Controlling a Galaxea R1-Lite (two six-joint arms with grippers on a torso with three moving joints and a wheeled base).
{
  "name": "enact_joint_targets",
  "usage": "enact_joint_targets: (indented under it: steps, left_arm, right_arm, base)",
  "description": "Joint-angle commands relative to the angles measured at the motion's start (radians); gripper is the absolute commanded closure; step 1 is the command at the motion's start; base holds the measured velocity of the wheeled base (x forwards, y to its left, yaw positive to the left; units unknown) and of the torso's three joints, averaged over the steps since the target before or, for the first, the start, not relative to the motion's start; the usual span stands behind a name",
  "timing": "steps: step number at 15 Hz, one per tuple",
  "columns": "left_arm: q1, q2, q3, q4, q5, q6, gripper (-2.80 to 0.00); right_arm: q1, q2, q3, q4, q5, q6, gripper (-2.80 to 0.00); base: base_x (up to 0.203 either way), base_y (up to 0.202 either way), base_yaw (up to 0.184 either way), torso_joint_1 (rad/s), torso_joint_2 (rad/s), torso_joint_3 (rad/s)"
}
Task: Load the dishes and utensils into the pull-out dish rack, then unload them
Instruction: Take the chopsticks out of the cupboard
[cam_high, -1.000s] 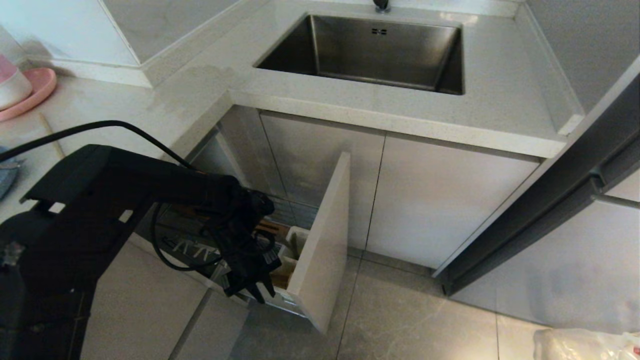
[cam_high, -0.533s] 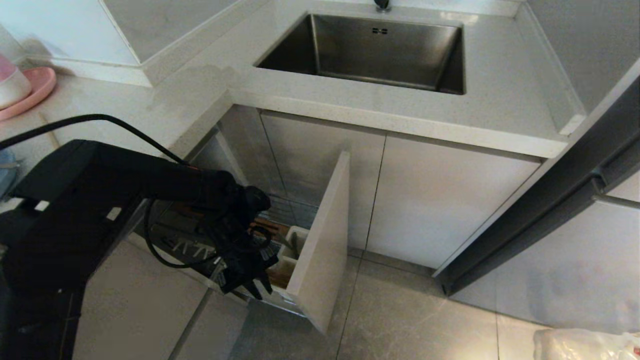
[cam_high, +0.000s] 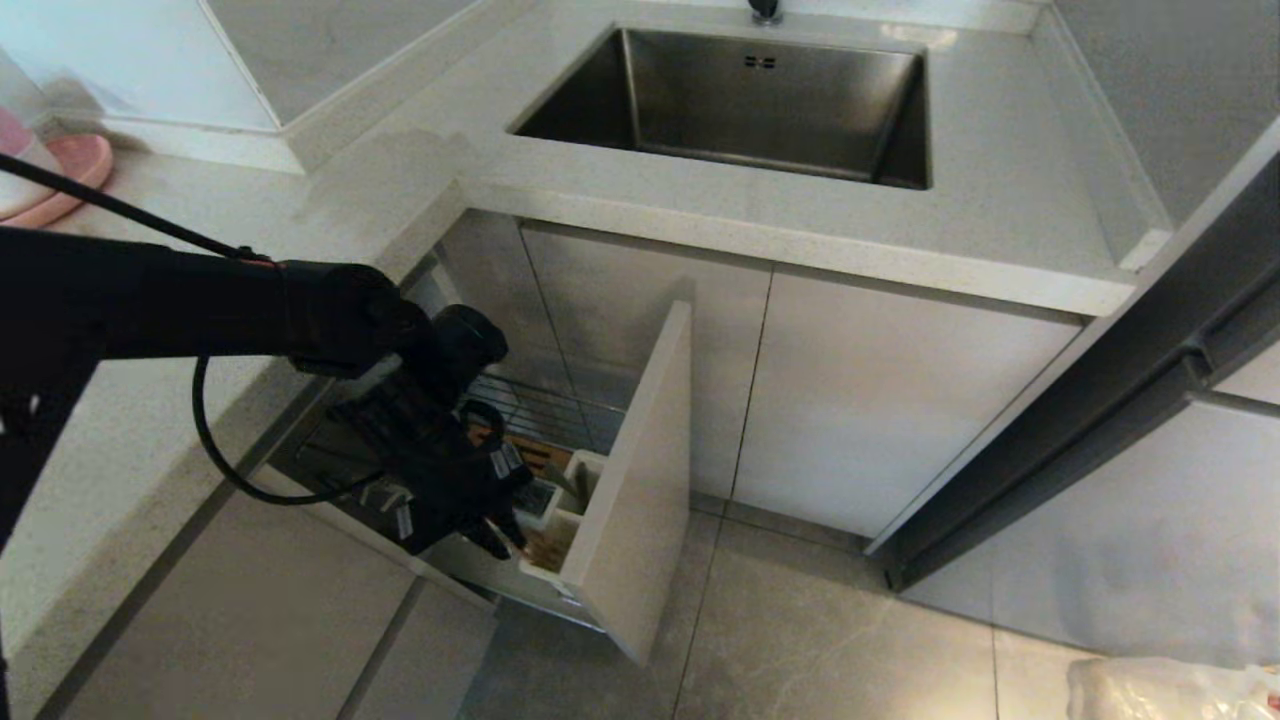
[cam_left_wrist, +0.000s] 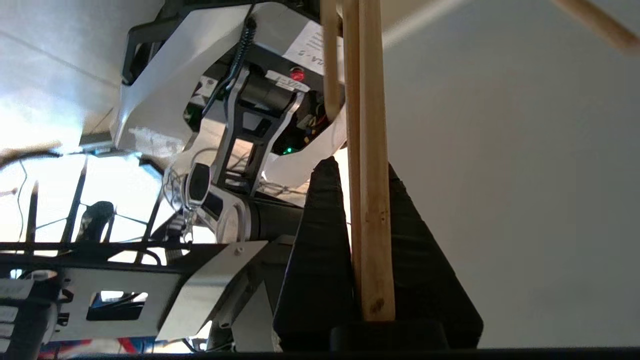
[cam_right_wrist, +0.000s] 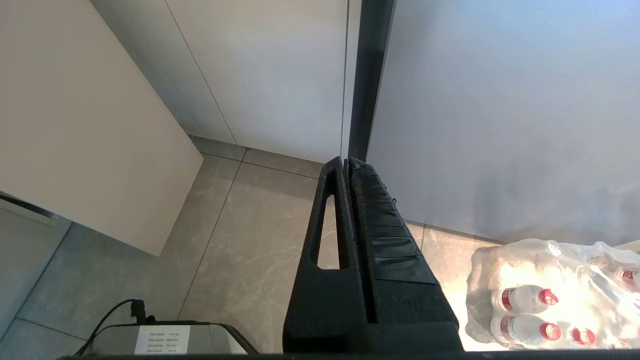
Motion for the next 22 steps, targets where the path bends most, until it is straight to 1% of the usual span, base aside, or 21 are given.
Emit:
enact_joint_targets:
  steps: [1,9,12,19,22]
  left_arm:
    - [-0.002,-0.047,-0.002,0.007,-0.002,-0.005,0.00]
    - [-0.002,-0.131,-0.011,0.014,-0.001,-0.008,0.00]
    - [-0.002,-0.150,-0.055,0.086,-0.002,-0.006,0.00]
    - [-0.004,-0.209,-0.065,0.096,-0.004,-0.009,0.00]
    - [-0.025,-0.214,-0.091,0.148,-0.005,-0.023,0.00]
  right_arm:
    - [0.000,0.001,0.000,0.000,0.000,0.000,0.00]
    - [0.000,0.001,0.000,0.000,0.000,0.000,0.00]
    - [0.000,0.002,0.000,0.000,0.000,0.000,0.00]
    - [0.000,0.001,0.000,0.000,0.000,0.000,0.00]
    - [0.000,0.002,0.000,0.000,0.000,0.000,0.00]
  base:
    - [0.000,0.000,0.000,0.000,0.00,0.000]
    - [0.000,0.000,0.000,0.000,0.00,0.000]
    - [0.000,0.000,0.000,0.000,0.00,0.000]
    - [0.000,0.000,0.000,0.000,0.00,0.000]
    - [0.000,0.000,0.000,0.000,0.00,0.000]
